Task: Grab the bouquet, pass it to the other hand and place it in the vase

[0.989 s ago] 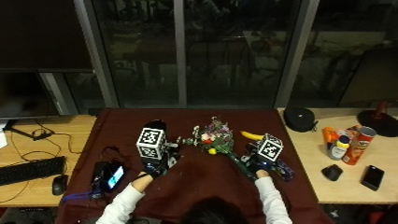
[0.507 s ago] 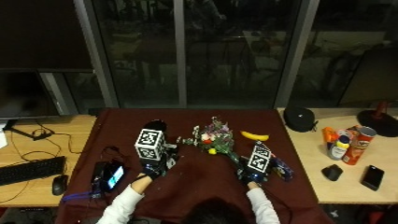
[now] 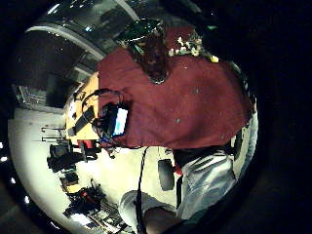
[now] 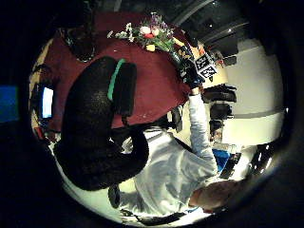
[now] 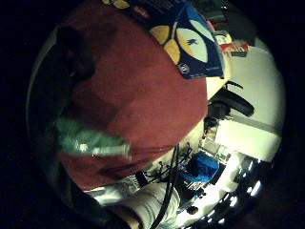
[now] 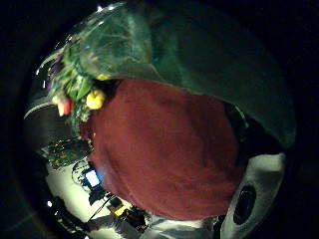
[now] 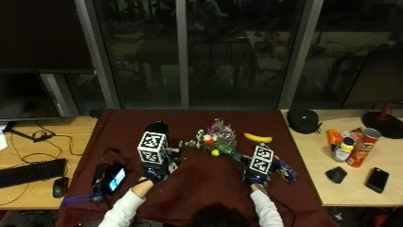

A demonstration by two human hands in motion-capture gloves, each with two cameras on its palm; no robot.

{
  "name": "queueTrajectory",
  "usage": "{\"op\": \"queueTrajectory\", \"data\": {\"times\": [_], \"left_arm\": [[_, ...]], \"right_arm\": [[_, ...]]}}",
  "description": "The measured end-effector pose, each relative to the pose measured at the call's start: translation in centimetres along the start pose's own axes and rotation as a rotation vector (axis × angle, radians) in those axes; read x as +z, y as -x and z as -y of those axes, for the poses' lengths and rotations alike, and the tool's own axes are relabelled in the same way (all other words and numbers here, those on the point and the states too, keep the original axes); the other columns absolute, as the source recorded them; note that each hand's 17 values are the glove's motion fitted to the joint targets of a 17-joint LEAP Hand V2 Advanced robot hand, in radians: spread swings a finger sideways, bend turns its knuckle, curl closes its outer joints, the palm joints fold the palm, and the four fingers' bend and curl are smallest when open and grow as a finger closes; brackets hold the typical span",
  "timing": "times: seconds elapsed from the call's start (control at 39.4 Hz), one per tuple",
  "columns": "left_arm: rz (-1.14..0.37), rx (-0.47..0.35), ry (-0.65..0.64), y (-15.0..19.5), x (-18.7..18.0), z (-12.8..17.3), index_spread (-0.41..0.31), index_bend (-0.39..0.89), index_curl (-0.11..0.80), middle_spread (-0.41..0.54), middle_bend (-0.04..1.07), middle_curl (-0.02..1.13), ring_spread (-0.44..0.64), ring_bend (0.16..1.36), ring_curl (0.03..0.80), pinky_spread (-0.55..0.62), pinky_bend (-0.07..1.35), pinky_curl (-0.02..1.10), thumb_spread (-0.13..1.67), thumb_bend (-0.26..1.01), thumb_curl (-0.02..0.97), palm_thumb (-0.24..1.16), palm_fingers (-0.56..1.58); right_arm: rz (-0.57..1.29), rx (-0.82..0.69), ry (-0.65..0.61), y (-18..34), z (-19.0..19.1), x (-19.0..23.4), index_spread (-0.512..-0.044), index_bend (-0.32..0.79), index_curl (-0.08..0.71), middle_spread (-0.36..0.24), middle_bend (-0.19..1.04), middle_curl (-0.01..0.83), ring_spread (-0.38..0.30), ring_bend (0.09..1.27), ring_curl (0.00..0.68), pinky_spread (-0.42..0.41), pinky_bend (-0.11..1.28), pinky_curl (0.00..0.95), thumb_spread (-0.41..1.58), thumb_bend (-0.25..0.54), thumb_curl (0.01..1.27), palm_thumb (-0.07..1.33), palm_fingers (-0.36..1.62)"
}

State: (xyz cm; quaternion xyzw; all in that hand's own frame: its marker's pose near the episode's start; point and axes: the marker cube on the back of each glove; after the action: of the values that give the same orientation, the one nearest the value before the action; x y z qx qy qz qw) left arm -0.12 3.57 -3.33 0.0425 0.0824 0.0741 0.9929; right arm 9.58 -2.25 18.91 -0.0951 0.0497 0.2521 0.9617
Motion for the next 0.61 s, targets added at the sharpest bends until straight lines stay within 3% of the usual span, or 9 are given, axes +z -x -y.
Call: {"op": "queueTrajectory", "data": {"times": [0.08, 0.15, 0.3, 0.43, 0.61], "left_arm": [[-0.003, 0.000, 0.007, -0.1, 0.1, 0.0, -0.104, 0.17, 0.377, -0.004, 0.17, 0.36, 0.06, 0.33, 0.344, 0.01, 0.19, 0.38, 1.24, -0.02, 0.305, 0.31, 0.67], [-0.011, 0.002, 0.014, -0.1, 0.1, 0.1, -0.105, 0.17, 0.380, -0.004, 0.17, 0.36, 0.06, 0.33, 0.344, 0.01, 0.19, 0.38, 1.24, -0.02, 0.305, 0.31, 0.68], [-0.034, 0.013, 0.015, -0.5, 0.0, 0.4, -0.107, 0.17, 0.381, -0.004, 0.17, 0.37, 0.06, 0.32, 0.345, 0.01, 0.19, 0.38, 1.24, -0.02, 0.305, 0.31, 0.68], [-0.072, 0.024, 0.015, -1.2, -0.3, 1.3, -0.107, 0.17, 0.382, -0.008, 0.17, 0.37, 0.06, 0.33, 0.346, 0.01, 0.19, 0.38, 1.24, -0.02, 0.305, 0.31, 0.68], [-0.217, 0.070, -0.062, -3.9, -3.0, 4.2, -0.102, 0.18, 0.392, 0.000, 0.16, 0.37, 0.08, 0.30, 0.344, 0.02, 0.19, 0.38, 1.24, -0.02, 0.306, 0.31, 0.65]], "right_arm": [[0.090, -0.010, -0.142, -0.2, 1.1, 0.0, -0.224, 0.17, 0.256, -0.160, 0.53, 0.500, -0.195, 0.80, 0.423, -0.260, 0.63, 0.343, 1.21, 0.146, 0.38, 0.92, 1.38], [0.169, 0.007, -0.249, -0.5, 2.1, 0.2, -0.225, 0.28, 0.306, -0.166, 0.65, 0.546, -0.195, 0.85, 0.453, -0.270, 0.60, 0.350, 1.14, 0.109, 0.38, 0.91, 1.54], [0.559, -0.049, -0.168, 0.5, -0.2, -2.1, -0.225, 0.42, 0.381, -0.172, 0.75, 0.588, -0.195, 0.91, 0.494, -0.276, 0.60, 0.380, 1.05, 0.050, 0.38, 0.91, 1.53], [0.748, -0.072, -0.338, 0.8, 1.2, -3.9, -0.220, 0.50, 0.435, -0.173, 0.79, 0.610, -0.191, 0.94, 0.514, -0.282, 0.63, 0.402, 1.00, 0.014, 0.38, 0.92, 1.50], [1.030, -0.196, -0.419, 4.0, -0.4, -9.0, -0.213, 0.50, 0.474, -0.171, 0.83, 0.625, -0.189, 0.99, 0.538, -0.275, 0.67, 0.432, 0.85, -0.014, 0.45, 0.94, 1.44]]}}
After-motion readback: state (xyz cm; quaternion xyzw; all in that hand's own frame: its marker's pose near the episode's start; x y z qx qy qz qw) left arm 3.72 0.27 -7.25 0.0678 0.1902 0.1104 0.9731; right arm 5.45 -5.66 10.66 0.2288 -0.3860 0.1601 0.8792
